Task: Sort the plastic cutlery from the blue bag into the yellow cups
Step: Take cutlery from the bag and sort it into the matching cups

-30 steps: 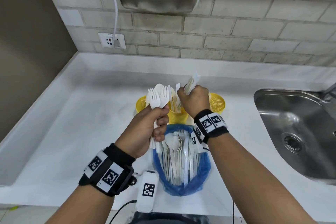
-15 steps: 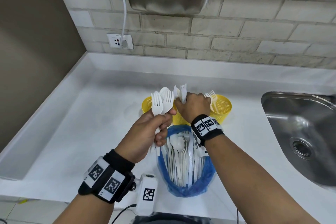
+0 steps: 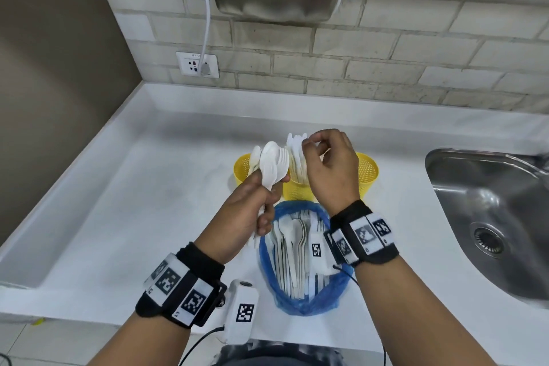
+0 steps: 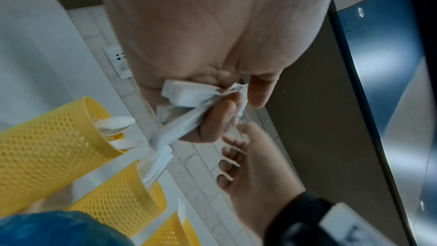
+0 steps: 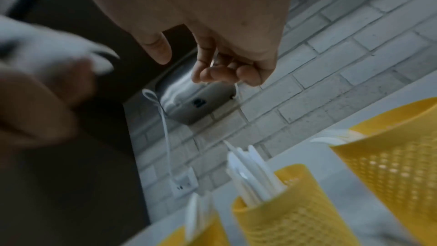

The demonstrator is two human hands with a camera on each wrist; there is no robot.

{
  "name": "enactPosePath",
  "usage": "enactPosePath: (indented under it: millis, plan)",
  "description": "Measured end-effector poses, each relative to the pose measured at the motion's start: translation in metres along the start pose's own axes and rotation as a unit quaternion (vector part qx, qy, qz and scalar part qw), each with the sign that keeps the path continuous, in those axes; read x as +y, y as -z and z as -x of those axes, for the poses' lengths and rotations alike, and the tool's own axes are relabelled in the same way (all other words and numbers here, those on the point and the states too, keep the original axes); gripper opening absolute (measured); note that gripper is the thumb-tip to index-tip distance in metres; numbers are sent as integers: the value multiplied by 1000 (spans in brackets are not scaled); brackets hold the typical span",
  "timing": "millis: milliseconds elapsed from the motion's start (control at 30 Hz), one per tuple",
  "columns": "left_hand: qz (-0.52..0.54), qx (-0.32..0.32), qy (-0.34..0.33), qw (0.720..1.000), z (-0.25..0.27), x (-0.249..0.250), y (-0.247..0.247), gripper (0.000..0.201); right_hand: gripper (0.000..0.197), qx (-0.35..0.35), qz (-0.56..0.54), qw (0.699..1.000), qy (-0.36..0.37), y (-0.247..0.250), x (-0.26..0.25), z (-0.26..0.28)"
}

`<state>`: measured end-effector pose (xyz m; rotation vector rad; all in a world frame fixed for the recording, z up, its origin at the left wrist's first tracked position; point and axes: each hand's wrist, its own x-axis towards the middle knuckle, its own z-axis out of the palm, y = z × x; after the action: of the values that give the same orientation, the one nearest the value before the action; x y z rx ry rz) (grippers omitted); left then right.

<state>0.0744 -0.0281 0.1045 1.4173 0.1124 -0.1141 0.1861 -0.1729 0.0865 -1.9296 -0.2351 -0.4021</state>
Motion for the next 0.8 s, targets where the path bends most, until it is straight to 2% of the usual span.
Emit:
enactPosePath:
  millis: [67, 133, 233, 300, 400, 467, 533, 800]
  plan:
    - [-41, 7, -10, 999, 2, -1, -1, 45, 29, -19, -73, 997, -8, 8, -18, 16]
    - [-61, 15, -19, 998, 4, -2, -1, 49, 37, -70, -115, 991, -22, 14, -33, 33]
    - [-81, 24, -43, 996, 9, -4, -1, 42, 52, -145, -117, 981, -56, 14, -39, 53]
    - [-91, 31, -56, 994, 13, -3, -3, 35, 57, -161, -102, 980, -60, 8, -38, 60]
    - [-91, 42, -62, 993, 17, -4, -2, 38, 41, -146, -124, 979, -70, 3, -38, 64]
    - [-81, 46, -59, 994, 21, -4, 1, 40, 23, -138, -185, 969, -90, 3, -39, 65]
    - [-74, 54, -58, 994, 24, -5, 4, 35, 14, -145, -228, 957, -106, 2, -39, 66]
    - [-152, 81, -96, 980, 24, -16, 11, 16, 18, -125, -289, 940, -132, -10, -42, 70]
